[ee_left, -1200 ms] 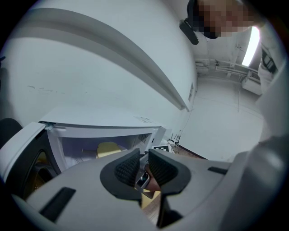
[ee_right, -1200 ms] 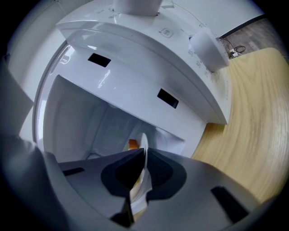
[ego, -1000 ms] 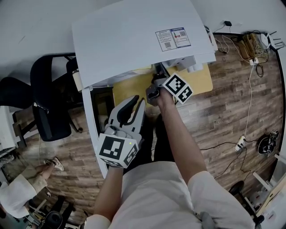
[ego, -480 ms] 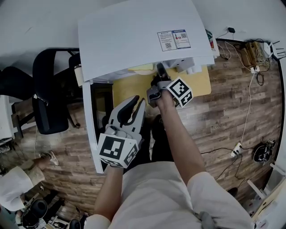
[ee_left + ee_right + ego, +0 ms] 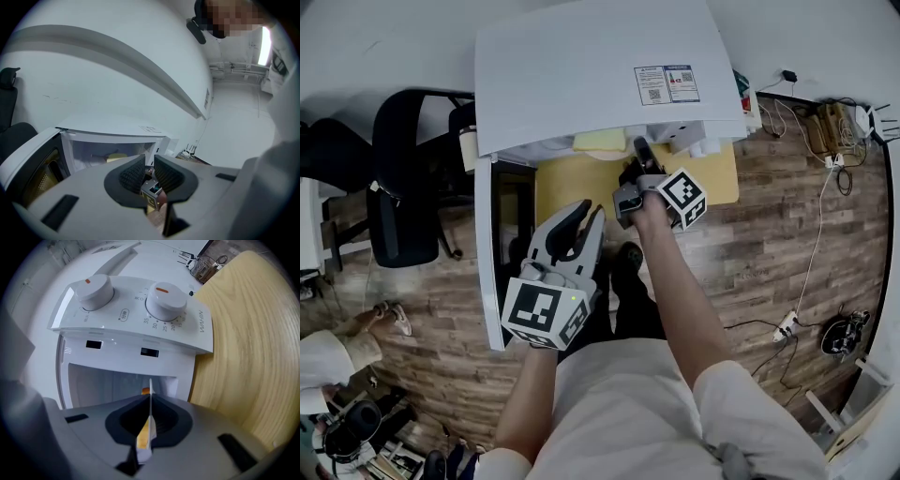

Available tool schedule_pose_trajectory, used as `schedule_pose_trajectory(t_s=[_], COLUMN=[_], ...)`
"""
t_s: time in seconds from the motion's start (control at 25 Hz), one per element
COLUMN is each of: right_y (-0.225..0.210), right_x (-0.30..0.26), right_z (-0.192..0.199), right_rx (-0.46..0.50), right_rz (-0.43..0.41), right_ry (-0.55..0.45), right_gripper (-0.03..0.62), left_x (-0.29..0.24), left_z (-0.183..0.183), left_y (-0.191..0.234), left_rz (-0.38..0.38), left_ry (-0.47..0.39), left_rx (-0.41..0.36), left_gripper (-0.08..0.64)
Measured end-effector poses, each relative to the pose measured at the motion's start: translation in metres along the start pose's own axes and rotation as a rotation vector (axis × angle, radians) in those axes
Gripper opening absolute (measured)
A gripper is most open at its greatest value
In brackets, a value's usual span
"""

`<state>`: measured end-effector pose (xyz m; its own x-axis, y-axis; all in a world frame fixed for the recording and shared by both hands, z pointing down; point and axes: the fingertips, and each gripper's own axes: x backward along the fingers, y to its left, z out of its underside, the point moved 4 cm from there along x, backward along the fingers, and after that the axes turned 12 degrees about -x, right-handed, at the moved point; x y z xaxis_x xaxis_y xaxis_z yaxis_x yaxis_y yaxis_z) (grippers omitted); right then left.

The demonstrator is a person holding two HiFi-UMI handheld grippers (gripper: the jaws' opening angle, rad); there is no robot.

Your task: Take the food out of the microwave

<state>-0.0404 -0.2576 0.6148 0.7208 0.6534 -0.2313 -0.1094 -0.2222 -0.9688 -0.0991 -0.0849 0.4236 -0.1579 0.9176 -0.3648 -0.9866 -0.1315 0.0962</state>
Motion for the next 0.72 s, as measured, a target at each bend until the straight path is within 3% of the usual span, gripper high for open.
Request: schedule_pose_trajectory(t_s=[0.72], right_y=[0.010], right_x=[0.028], right_z=[-0.001], right_rx=[-0.060], right_rz=[-0.040], right_ry=[0.088], right_gripper=[0.009], left_x=[0.020], left_z=[0.002], left_y=[-0.017], left_rz=[-0.104], left_ry=[-0.008], left_rx=[0.010], left_gripper=[0.055])
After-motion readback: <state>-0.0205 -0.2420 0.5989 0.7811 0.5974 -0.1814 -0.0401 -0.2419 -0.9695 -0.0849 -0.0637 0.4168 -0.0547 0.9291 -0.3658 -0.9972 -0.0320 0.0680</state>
